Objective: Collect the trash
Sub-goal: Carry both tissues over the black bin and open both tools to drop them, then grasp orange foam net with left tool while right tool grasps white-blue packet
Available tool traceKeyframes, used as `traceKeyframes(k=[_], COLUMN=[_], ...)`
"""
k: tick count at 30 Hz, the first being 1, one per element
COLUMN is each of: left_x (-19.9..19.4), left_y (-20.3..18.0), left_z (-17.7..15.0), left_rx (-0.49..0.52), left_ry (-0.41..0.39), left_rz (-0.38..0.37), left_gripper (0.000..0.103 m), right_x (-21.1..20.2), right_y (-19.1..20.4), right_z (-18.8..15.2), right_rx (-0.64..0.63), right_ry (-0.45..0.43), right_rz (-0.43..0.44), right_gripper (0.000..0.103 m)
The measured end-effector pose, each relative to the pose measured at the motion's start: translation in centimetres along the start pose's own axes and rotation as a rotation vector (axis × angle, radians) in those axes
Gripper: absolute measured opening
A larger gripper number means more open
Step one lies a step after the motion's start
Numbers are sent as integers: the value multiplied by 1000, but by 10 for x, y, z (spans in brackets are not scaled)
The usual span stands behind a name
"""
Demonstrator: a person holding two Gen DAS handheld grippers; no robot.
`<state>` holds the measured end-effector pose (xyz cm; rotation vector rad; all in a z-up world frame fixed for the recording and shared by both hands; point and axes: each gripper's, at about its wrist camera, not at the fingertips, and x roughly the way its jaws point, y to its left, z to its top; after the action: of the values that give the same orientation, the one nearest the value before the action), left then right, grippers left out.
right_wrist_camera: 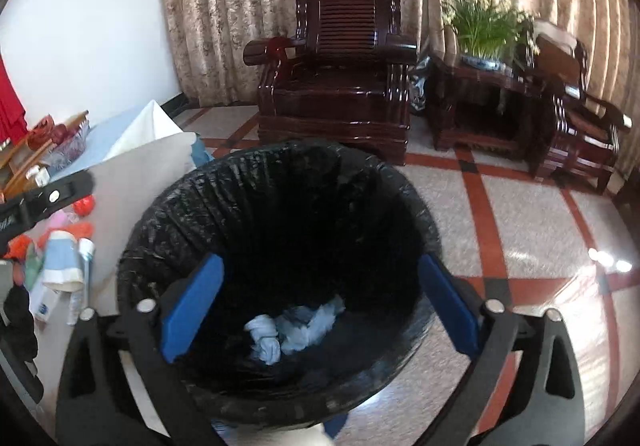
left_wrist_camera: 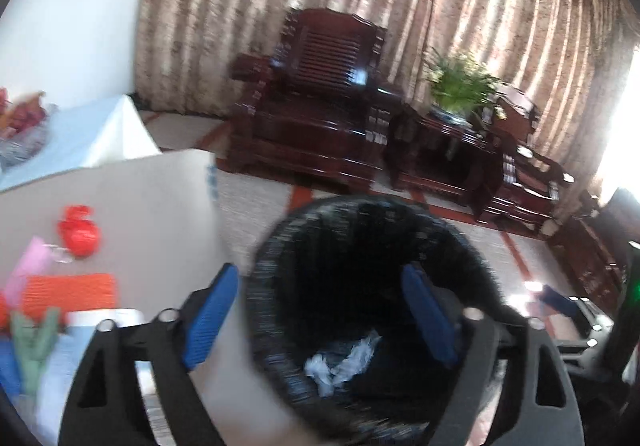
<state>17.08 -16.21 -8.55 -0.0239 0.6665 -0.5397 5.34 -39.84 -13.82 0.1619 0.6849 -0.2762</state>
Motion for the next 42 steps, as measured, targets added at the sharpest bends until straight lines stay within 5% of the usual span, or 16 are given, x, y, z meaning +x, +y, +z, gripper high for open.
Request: traceKeyframes(k=[10, 19, 26, 34, 40, 42], left_x=[-93, -149, -144, -120, -105, -103], left_y=[110, 208, 258, 272, 277, 274], left_z=[-25, -52, -74, -90, -92, -91], left_rx=[-74, -117, -205, -205, -176, -166], left_ry=[-88, -131, -70, -8, 17, 18], left_rz=[291, 537, 565, 557, 522, 503], left_gripper=[89, 88, 88, 82, 67, 50], right_x=[-21, -23, -15, 1, 12, 16], right_y=[84, 204, 273, 304, 315, 317], right_z=[15, 20, 13, 2, -4, -8], right_rx=[9, -165, -257, -290, -309, -313], right_ry=[-72, -87, -84, -36, -6, 9], right_rz=[125, 283, 330, 345, 348, 351], right_gripper=[98, 98, 98, 98, 98, 98])
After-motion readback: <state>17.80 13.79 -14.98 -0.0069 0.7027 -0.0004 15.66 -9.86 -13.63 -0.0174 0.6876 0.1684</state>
